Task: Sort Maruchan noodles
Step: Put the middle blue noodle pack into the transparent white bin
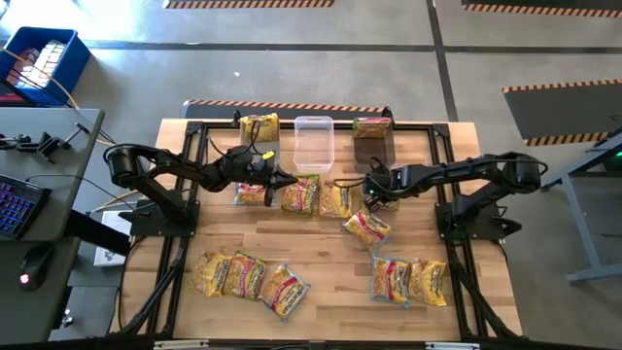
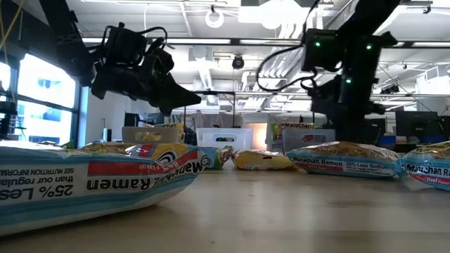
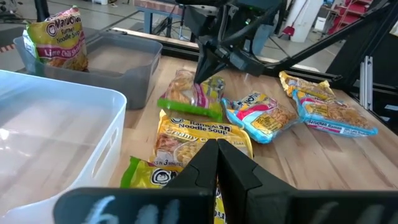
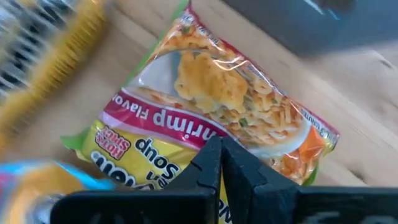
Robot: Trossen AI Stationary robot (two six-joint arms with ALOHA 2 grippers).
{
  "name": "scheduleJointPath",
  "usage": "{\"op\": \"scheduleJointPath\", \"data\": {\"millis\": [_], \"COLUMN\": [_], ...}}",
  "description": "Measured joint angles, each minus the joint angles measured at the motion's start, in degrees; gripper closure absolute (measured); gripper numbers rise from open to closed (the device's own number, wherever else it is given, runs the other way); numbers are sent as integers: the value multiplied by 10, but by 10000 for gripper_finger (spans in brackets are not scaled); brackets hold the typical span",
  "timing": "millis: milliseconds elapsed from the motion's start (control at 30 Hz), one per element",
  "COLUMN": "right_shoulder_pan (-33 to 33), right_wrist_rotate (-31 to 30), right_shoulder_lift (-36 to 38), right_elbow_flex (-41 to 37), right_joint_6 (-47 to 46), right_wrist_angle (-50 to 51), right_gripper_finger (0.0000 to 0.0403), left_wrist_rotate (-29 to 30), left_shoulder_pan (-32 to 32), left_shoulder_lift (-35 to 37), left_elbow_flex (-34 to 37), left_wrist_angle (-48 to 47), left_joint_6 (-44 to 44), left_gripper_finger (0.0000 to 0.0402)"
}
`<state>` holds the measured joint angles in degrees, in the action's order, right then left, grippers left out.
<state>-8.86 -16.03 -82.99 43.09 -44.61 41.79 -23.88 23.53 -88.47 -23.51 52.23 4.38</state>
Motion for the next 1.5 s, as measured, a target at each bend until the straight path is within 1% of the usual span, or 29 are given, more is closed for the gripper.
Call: {"op": "scheduleJointPath", "data": {"millis": [167,267,367,467,567,667,800,967,1267,1433,1500], "right_shoulder_pan": [-1,0,20,59,104,152,194,216,221,225,228], "right_wrist_rotate": [7,-9,-36,-37,-15,-4,-5,-3,14,30,40], "right_shoulder_lift": [22,43,71,100,115,110,82,23,-72,-109,-115], "right_elbow_flex": [-3,6,38,59,55,40,20,9,10,15,21], "right_joint_6": [15,20,12,11,0,-33,-60,-63,1,75,106], "right_wrist_angle": [62,95,147,151,103,64,10,-47,-202,-308,-331], "right_gripper_finger": [399,399,399,399,399,399,399,399,399,399,399], "left_wrist_rotate": [0,0,0,0,0,0,0,1,37,64,69], "left_shoulder_pan": [0,0,0,0,-2,-8,-21,-52,-121,-156,-168], "left_shoulder_lift": [0,0,0,0,0,0,0,0,0,0,0], "left_elbow_flex": [0,0,0,0,0,0,-2,-6,-6,-6,-9], "left_wrist_angle": [0,1,0,0,0,0,-5,-4,-13,-16,-22], "left_joint_6": [-14,-13,-5,1,13,16,30,50,77,93,107], "left_gripper_finger": [401,401,401,401,401,401,401,393,344,321,316]}}
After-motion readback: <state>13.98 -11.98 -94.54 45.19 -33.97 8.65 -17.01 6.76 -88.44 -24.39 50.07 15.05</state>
